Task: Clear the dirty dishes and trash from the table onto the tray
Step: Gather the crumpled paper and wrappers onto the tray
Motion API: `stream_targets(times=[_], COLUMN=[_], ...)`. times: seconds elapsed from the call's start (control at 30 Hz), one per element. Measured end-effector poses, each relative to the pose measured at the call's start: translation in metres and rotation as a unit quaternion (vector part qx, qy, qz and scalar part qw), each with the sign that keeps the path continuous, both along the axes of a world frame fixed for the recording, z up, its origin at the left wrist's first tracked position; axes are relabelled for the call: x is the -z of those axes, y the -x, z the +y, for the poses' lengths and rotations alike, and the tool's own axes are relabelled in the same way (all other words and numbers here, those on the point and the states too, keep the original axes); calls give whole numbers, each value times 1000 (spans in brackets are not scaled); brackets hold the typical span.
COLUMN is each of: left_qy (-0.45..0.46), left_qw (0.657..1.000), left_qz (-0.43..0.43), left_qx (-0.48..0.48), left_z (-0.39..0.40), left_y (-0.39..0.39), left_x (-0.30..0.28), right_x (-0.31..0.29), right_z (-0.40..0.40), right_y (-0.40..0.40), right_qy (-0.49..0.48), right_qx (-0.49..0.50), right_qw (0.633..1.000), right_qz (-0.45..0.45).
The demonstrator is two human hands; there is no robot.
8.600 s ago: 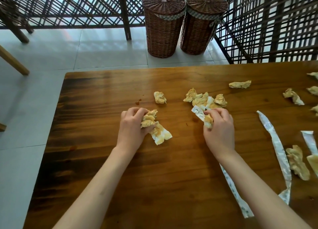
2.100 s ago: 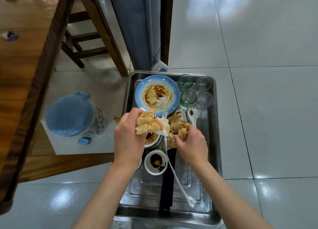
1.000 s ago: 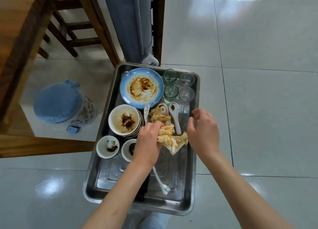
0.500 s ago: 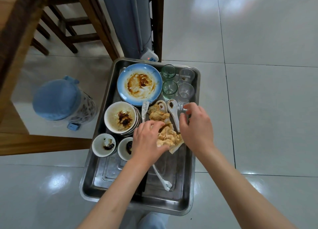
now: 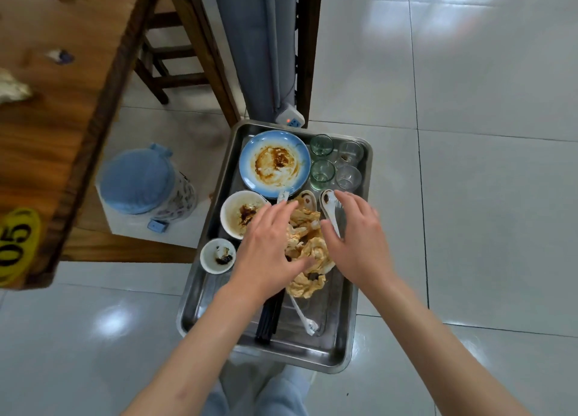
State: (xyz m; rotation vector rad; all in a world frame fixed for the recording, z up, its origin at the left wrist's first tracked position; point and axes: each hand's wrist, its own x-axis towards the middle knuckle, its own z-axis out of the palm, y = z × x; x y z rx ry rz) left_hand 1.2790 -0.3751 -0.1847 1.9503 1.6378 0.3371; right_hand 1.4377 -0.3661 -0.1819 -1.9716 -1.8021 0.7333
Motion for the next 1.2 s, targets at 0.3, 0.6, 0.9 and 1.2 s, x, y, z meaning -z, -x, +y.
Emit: stream_targets(times=[0.3, 0.6, 0.9, 1.2], left_qy=[15, -55, -45, -42], left_qw=[995, 980, 960, 948], left_qz=[31, 36, 36, 29], left_qx=[-90, -189, -275, -314], left_z=[-26, -50, -100, -108], left_y=[67, 187, 384, 578], left_x=[-124, -248, -312, -343], right_x=[-112, -220, -281, -284], right_z=[-22, -22, -34, -27], right_y=[34, 147, 338, 513], right_qy=[15, -35, -56, -43], right_qx=[-85, -201, -271, -242], right_qw=[996, 979, 961, 969], right_qz=[5, -11, -20, 4])
